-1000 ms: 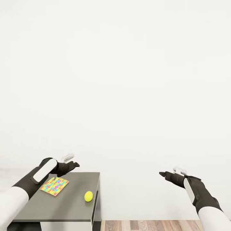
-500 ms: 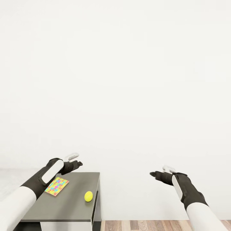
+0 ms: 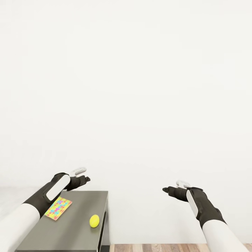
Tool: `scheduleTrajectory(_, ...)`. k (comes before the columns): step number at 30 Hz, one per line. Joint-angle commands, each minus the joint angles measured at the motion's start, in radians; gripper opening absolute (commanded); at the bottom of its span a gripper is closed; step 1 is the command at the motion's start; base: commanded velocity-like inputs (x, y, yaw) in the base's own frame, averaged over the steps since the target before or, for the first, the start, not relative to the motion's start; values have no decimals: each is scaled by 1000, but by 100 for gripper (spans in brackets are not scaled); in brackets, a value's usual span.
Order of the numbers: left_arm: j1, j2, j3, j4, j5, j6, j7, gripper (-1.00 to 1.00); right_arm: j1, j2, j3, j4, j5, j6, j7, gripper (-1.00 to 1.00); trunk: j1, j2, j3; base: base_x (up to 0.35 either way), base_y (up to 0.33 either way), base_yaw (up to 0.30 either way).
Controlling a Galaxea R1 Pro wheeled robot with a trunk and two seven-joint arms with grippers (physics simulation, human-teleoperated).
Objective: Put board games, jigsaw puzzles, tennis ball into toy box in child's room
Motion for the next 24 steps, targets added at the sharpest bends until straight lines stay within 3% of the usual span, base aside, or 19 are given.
scheduleTrajectory(1,-1,1,-4,-2,5,-1,9,100,-1,1,-3,-1,-3,8,2,100,1,-1,-2,180,0,0)
scheduleTrajectory(10,-1,2,-2,-1,-5,6,7,100,-3,2,-2,-1,-2,32,-1,100,1,-1,-17,103,1,0)
scheduleTrajectory(16,-1,3,-1,-2,-4,17,8,100,-14,2,-2,0,-1,80,-3,100,1,-1,-27,-135,69,0)
scheduleTrajectory(24,-1,3,-3,-2,-6,23,9,100,-19,2,-2,1,-1,91,-4,100,1,-1,-40,-40,18,0)
